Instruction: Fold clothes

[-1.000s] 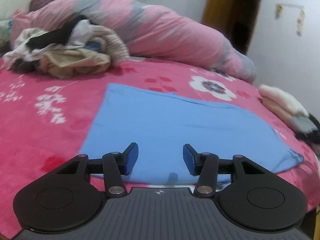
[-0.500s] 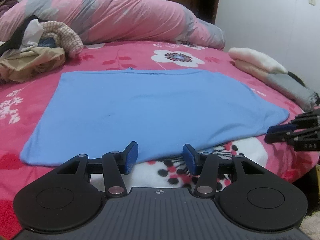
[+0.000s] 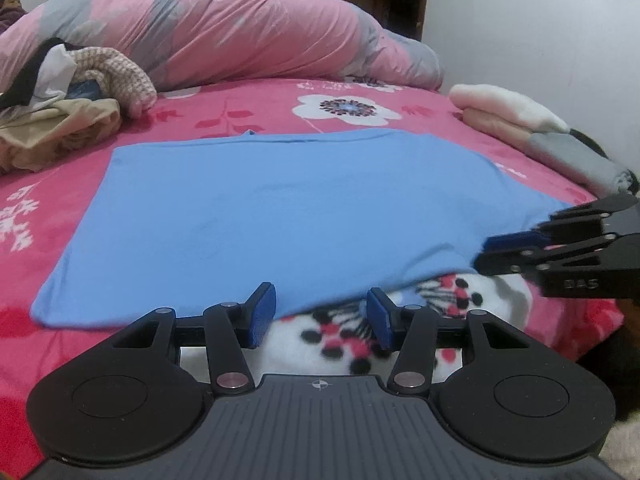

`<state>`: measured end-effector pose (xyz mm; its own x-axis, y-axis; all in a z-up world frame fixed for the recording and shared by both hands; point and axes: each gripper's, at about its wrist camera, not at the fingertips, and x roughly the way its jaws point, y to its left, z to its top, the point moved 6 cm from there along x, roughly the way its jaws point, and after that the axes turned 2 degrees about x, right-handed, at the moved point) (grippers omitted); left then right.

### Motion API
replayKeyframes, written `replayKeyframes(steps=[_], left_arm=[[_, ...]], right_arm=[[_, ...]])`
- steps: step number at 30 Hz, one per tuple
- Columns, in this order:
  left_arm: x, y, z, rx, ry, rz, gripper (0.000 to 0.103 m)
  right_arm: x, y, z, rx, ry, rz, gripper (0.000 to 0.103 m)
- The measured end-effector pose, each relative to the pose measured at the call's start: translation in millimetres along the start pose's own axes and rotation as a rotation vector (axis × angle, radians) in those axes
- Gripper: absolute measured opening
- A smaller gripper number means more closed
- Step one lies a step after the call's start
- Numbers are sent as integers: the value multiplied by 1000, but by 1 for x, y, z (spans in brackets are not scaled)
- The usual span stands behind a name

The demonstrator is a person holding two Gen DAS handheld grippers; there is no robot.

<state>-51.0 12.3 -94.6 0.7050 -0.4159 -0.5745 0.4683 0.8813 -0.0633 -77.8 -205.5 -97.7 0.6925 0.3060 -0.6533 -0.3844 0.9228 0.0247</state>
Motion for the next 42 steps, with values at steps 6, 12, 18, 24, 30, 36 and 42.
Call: replayKeyframes(steps=[6, 12, 18, 24, 30, 36, 42], left_arm=[[-16, 5, 5, -31, -33, 4, 51], [-19, 13, 11, -38, -51, 48, 51], [-26, 27, 12, -60, -66, 76, 51], [-15, 40, 12, -103, -29, 119, 51], [-21, 54, 2, -182, 1, 130, 51], [-31, 73, 9, -249, -34, 189, 52], [-35, 106, -1, -391, -7, 260, 52]], right_arm=[[-10, 4, 22, -1, -58, 2, 21], [26, 36, 25, -67, -24, 46, 22], [9, 68, 21, -191, -17, 131, 21], [18, 41, 33, -75, -17, 73, 21], [-2, 20, 19, 120, 36, 227, 22], [-18, -63, 31, 322, -24, 44, 22], [-25, -120, 3, 476, -7, -118, 25]])
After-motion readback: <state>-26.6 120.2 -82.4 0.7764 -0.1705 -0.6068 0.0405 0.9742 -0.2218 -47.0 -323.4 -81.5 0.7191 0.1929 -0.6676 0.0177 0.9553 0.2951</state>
